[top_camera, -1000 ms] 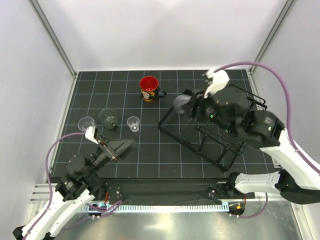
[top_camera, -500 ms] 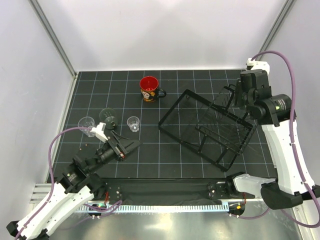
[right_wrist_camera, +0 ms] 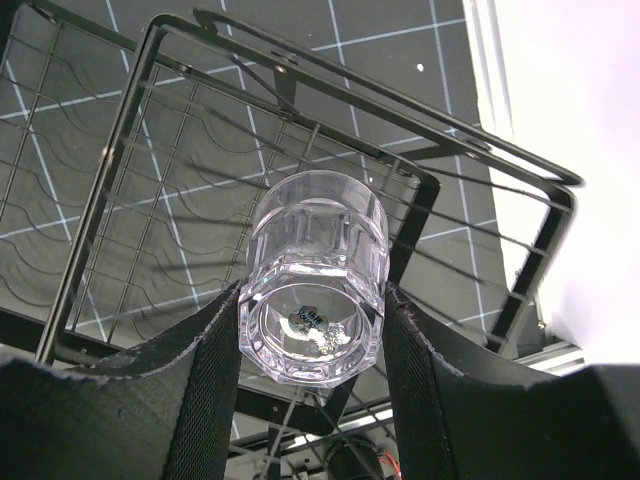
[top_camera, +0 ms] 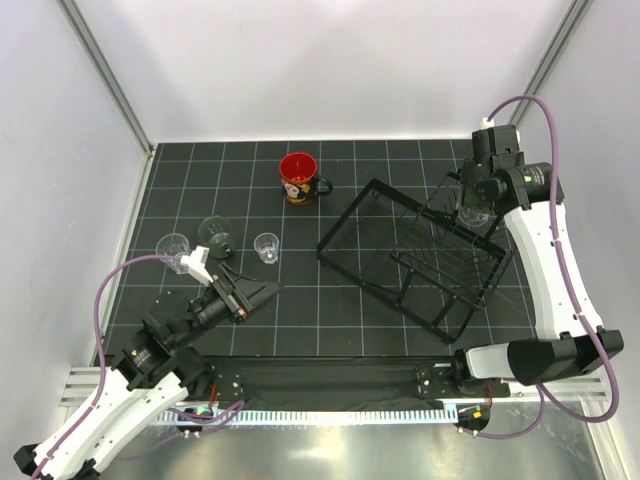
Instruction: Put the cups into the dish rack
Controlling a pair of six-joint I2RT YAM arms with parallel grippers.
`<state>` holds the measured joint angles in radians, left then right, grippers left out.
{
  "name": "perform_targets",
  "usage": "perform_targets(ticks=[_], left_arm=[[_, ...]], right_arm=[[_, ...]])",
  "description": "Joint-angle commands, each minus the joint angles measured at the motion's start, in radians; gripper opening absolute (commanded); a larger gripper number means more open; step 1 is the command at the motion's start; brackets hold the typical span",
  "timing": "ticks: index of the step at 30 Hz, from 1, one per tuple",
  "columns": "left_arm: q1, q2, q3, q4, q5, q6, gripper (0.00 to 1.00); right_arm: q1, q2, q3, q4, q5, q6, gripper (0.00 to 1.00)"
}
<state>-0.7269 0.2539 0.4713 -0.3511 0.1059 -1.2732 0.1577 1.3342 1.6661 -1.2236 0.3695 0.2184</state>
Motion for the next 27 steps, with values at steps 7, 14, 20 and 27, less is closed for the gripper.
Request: perform_targets(ticks=[7, 14, 20, 27], left_arm=[[-0.002, -0.007, 0.015, -0.009, 0.005, 0.031, 0.93], [-0.002, 0.015, 0.02, -0.009, 0.006, 0.037, 0.93], [-0.002, 0.018, 0.016, -0.012, 0.006, 0.038, 0.93], [-0.002, 0.008, 0.006, -0.022, 0.0, 0.037, 0.93]], right_arm=[[-0.041, 0.042, -0.043, 0.081, -0.021, -0.013, 0.04], [-0.044, 0.048, -0.062, 0.081, -0.023, -0.01, 0.16], [-0.046, 0.043, -0.085, 0.085, -0.014, -0.01, 0.29], [-0.046, 0.033, -0.083, 0.081, 0.0, -0.008, 0.56]])
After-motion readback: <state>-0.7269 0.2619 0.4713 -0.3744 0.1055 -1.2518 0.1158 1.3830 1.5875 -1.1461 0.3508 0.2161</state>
